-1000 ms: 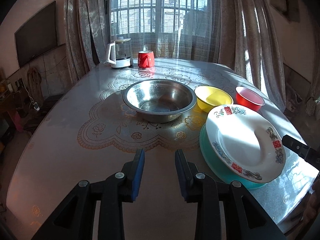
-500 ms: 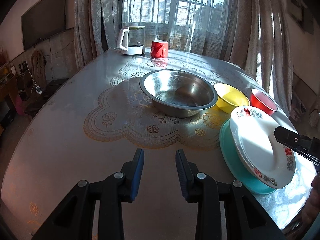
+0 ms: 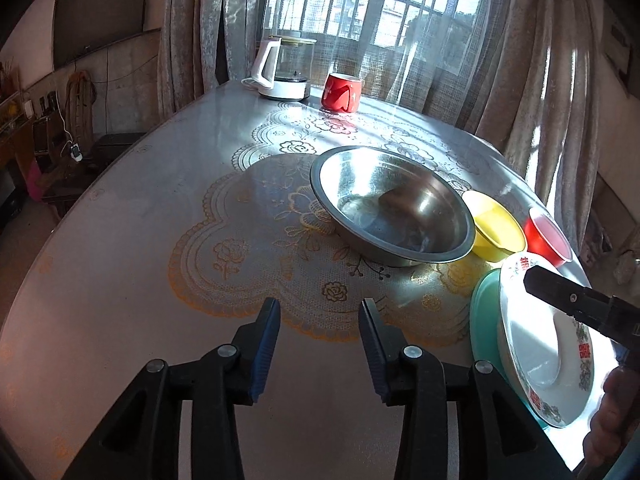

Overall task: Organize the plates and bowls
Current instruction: 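Move the left tool to the rim of the steel bowl, then close the left tool on the steel bowl rim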

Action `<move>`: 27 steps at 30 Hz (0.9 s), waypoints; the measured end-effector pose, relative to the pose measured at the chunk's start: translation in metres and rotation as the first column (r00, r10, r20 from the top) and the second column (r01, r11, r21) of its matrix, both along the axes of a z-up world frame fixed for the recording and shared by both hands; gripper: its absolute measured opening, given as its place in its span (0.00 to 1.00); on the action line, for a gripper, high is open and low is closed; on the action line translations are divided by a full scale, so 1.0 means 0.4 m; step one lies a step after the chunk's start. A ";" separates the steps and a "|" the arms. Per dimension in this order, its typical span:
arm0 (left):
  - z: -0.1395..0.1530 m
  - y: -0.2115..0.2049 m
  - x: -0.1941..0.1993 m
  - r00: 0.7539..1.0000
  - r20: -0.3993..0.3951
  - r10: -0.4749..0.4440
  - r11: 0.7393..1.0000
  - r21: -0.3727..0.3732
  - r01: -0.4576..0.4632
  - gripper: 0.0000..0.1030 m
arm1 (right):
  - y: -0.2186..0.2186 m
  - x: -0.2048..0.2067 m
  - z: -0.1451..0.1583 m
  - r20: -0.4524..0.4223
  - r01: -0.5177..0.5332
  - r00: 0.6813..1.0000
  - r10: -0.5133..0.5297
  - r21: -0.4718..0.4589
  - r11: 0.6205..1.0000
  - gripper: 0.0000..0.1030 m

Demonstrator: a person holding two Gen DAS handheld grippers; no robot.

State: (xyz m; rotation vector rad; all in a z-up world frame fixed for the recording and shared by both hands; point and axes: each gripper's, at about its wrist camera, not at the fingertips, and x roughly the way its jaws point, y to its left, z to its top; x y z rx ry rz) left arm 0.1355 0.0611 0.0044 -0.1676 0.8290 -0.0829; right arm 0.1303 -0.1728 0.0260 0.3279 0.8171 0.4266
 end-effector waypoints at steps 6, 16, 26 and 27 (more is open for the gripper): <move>0.017 0.017 0.046 1.000 0.018 0.015 0.999 -0.043 -0.014 0.43 | 0.017 0.068 -0.002 -0.025 0.010 1.000 -0.010 -0.003 1.000 0.36; 0.016 0.036 0.175 1.000 0.012 0.022 0.995 -0.101 -0.021 0.46 | 0.026 0.178 -0.027 -0.076 0.062 0.995 -0.069 -0.086 0.994 0.35; -0.043 0.018 0.284 0.999 -0.044 -0.019 0.993 -0.116 0.014 0.28 | 0.058 0.250 -0.058 -0.110 0.052 0.991 -0.070 -0.156 0.986 0.38; -0.048 0.013 0.287 0.999 -0.042 -0.034 0.992 -0.122 0.029 0.26 | 0.064 0.254 -0.063 -0.116 0.046 0.991 -0.066 -0.169 0.984 0.37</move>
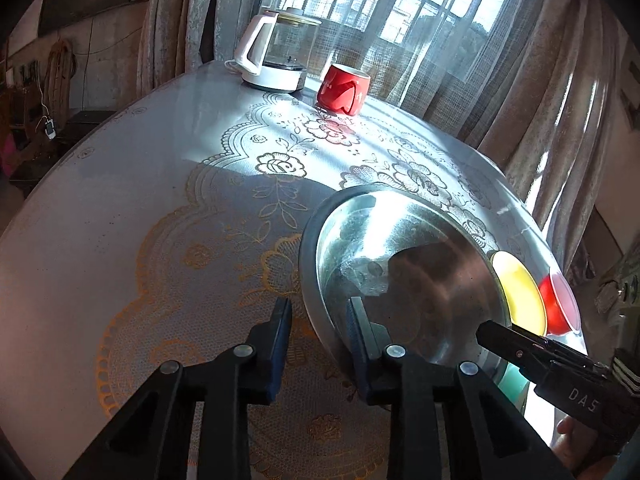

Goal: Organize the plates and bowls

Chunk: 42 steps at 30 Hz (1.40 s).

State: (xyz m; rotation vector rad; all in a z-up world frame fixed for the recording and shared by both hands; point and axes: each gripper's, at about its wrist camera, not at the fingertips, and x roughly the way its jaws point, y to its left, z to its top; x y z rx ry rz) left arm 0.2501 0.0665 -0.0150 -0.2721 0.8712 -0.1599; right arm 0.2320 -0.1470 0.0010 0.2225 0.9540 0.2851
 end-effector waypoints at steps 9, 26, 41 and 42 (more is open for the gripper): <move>0.004 0.010 -0.051 1.000 0.016 0.012 1.000 -0.004 -0.012 0.22 | 0.020 -0.017 0.002 0.023 -0.033 0.999 0.034 -0.035 0.999 0.27; 0.056 0.066 -0.247 0.996 0.066 0.056 0.998 0.015 -0.057 0.25 | 0.091 -0.145 0.033 0.066 -0.151 0.986 0.154 -0.049 0.987 0.27; 0.052 0.114 -0.458 0.995 0.059 0.085 0.995 0.037 -0.087 0.25 | 0.146 -0.320 0.032 0.093 -0.237 0.967 0.239 -0.026 0.971 0.27; 0.049 0.115 -0.468 0.995 0.054 0.084 0.995 0.040 -0.087 0.26 | 0.149 -0.330 0.030 0.094 -0.244 0.965 0.245 -0.029 0.969 0.27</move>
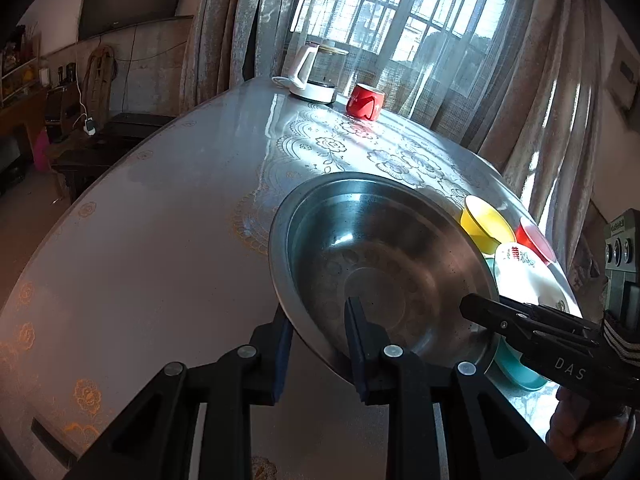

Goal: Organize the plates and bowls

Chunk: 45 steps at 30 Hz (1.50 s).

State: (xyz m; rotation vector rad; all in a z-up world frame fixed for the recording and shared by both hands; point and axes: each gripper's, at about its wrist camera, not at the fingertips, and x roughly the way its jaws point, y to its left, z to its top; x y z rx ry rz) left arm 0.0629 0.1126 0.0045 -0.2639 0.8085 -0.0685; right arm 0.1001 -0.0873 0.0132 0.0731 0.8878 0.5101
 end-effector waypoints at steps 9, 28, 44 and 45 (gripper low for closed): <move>-0.024 0.014 -0.057 0.999 -0.031 0.010 1.000 0.004 -0.010 0.26 | 0.005 -0.061 -0.034 -0.051 -0.012 0.999 0.014 0.038 0.999 0.27; -0.027 0.010 -0.081 0.998 -0.018 0.055 0.992 0.114 -0.053 0.28 | 0.012 -0.079 -0.049 -0.035 -0.035 0.999 0.037 0.043 0.998 0.29; 0.032 -0.008 -0.088 0.996 0.068 0.055 0.980 0.186 -0.067 0.28 | -0.052 -0.113 0.006 0.029 -0.015 1.000 0.011 0.119 0.993 0.31; 0.034 -0.012 -0.086 0.996 0.069 0.049 0.981 0.186 -0.061 0.28 | -0.059 -0.116 0.011 0.035 -0.010 0.999 0.006 0.125 0.992 0.31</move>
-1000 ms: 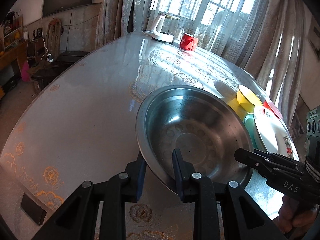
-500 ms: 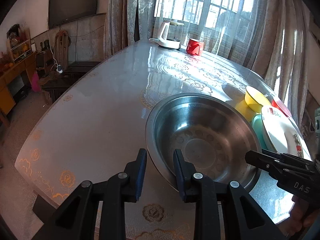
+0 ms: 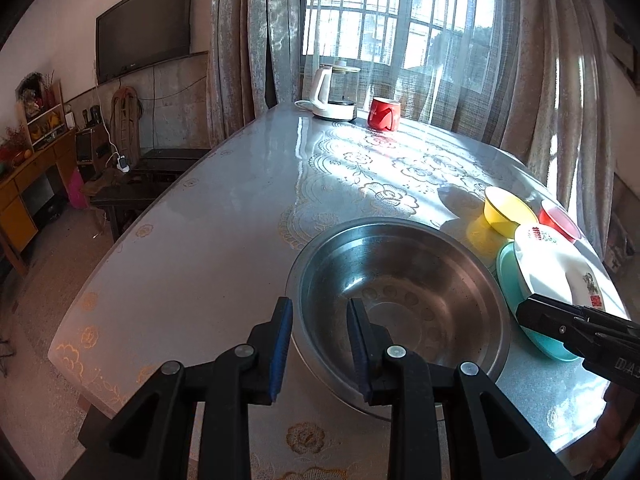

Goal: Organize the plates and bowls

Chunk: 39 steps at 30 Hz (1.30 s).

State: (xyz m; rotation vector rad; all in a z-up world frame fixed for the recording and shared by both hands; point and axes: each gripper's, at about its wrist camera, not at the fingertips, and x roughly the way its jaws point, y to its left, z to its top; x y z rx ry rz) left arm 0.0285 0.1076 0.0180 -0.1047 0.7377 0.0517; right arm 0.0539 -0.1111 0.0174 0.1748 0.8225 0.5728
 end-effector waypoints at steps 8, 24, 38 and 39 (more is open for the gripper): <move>0.016 -0.055 0.025 0.998 0.005 -0.062 0.998 0.001 0.062 0.28 | -0.090 0.002 0.020 0.017 0.070 0.997 -0.072 0.073 0.995 0.31; 0.050 -0.267 0.203 0.967 -0.061 -0.247 0.968 -0.062 0.243 0.28 | -0.378 0.097 0.047 -0.039 0.363 0.931 -0.362 0.146 0.920 0.31; 0.045 -0.404 0.434 0.941 -0.117 -0.318 0.938 -0.185 0.294 0.28 | -0.465 0.364 0.006 -0.196 0.500 0.856 -0.478 0.086 0.862 0.29; 0.042 -0.411 0.451 0.937 -0.122 -0.327 0.932 -0.204 0.298 0.28 | -0.470 0.382 -0.003 -0.213 0.511 0.847 -0.486 0.080 0.856 0.29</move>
